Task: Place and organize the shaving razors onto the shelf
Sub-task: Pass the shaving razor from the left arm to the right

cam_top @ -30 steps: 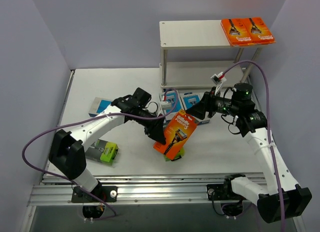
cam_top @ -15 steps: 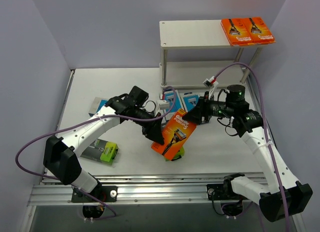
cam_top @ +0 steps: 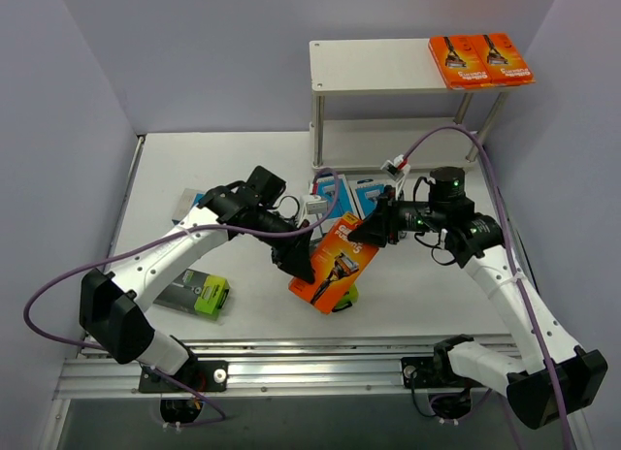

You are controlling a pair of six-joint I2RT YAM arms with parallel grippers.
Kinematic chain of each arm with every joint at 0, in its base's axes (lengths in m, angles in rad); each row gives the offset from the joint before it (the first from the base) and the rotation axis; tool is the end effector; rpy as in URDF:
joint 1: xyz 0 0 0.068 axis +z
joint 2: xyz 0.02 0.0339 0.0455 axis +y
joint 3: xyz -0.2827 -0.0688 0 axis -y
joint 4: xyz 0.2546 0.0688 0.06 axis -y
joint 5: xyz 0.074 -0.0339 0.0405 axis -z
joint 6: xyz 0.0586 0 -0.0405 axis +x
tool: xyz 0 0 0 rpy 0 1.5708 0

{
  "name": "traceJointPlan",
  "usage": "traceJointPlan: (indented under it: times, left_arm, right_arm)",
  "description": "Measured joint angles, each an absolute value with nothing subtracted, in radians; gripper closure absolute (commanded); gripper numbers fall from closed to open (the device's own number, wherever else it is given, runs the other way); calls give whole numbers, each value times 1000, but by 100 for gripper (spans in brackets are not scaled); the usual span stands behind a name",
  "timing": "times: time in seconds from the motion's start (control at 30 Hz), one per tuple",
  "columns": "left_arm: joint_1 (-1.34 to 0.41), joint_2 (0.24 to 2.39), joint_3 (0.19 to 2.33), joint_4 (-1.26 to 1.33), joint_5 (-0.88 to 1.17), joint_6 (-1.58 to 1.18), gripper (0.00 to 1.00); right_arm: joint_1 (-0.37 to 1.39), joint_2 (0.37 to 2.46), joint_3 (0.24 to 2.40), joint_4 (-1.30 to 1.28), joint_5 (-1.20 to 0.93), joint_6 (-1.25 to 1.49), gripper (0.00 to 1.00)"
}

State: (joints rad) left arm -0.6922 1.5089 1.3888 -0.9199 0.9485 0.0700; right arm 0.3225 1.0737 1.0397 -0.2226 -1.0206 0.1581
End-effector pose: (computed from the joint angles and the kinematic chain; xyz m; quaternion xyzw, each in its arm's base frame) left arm 0.2138 -0.2391 0.3314 0.4305 0.7523 -0.4910 0.0872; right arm 0.2145 0.1244 0.3867 -0.3541 0.6641 0.5025 0.4256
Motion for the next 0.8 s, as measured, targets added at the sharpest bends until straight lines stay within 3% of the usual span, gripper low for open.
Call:
traceJointPlan:
  times: [0.13,0.2,0.27,0.33,0.57,0.7,0.8]
  left_arm:
    - [-692,1494,1389,-942,936,76,98]
    - [-693,1483,1389,-952,923,80,97]
    - [-693,1473,1389,-954,910,80,73]
    - [-693,1463,1387,-953,897,80,56]
    - [-654,1430,1319,-878,857,37,30]
    - [-629,1428,1286,-849,849,8,25]
    - [-612,1423,1283,-833,842,-7,16]
  right_arm:
    - [333,1075,1040,-221,-1037,152,100]
    - [336,1076,1040,-218,-1047,152,100]
    - [338,1076,1040,-210,-1058,152,100]
    - [340,1076,1040,-198,-1065,153,100]
    - [348,1075,1023,-190,-1089,171,100]
    - [348,1075,1009,-190,-1081,181,100]
    - [348,1075,1008,-190,-1068,185,100]
